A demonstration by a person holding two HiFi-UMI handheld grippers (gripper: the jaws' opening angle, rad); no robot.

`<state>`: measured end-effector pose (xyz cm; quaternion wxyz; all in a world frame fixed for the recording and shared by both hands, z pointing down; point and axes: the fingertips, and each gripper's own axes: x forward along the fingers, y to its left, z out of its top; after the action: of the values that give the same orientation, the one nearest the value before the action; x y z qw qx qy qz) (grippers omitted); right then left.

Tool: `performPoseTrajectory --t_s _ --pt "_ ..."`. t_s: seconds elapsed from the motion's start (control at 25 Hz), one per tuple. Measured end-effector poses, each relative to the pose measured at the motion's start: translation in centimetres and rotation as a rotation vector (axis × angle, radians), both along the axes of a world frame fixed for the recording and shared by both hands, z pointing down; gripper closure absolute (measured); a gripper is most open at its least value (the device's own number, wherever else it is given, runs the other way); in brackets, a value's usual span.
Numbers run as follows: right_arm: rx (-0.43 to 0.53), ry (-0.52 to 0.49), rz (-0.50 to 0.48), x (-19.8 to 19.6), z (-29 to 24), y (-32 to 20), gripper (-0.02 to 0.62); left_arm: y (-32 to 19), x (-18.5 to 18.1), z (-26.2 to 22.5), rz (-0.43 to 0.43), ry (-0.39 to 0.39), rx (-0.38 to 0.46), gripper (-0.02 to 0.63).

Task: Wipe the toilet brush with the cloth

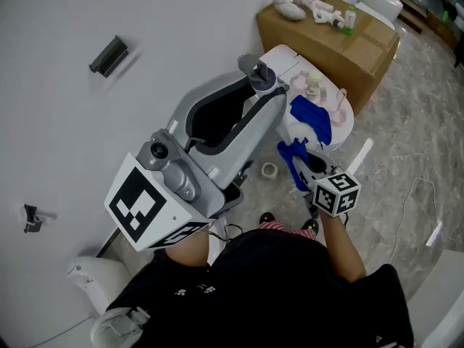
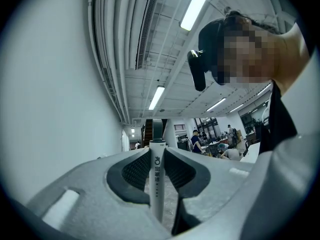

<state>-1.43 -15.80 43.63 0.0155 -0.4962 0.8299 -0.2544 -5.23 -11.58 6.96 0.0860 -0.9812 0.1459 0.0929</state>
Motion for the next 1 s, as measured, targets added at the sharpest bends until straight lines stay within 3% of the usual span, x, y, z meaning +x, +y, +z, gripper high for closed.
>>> performPoseTrajectory --t_s 0.56,1.0 --pt "-0.039 0.015 0.002 0.7 1.6 1.2 0.531 0.1 0.0 0.1 0.021 0.014 -0.014 0.517" --pt "0.037 -0.068 -0.009 2.1 -1.9 4.9 0.531 -1.0 -0.1 1.5 0.000 -0.030 0.009 0.517"
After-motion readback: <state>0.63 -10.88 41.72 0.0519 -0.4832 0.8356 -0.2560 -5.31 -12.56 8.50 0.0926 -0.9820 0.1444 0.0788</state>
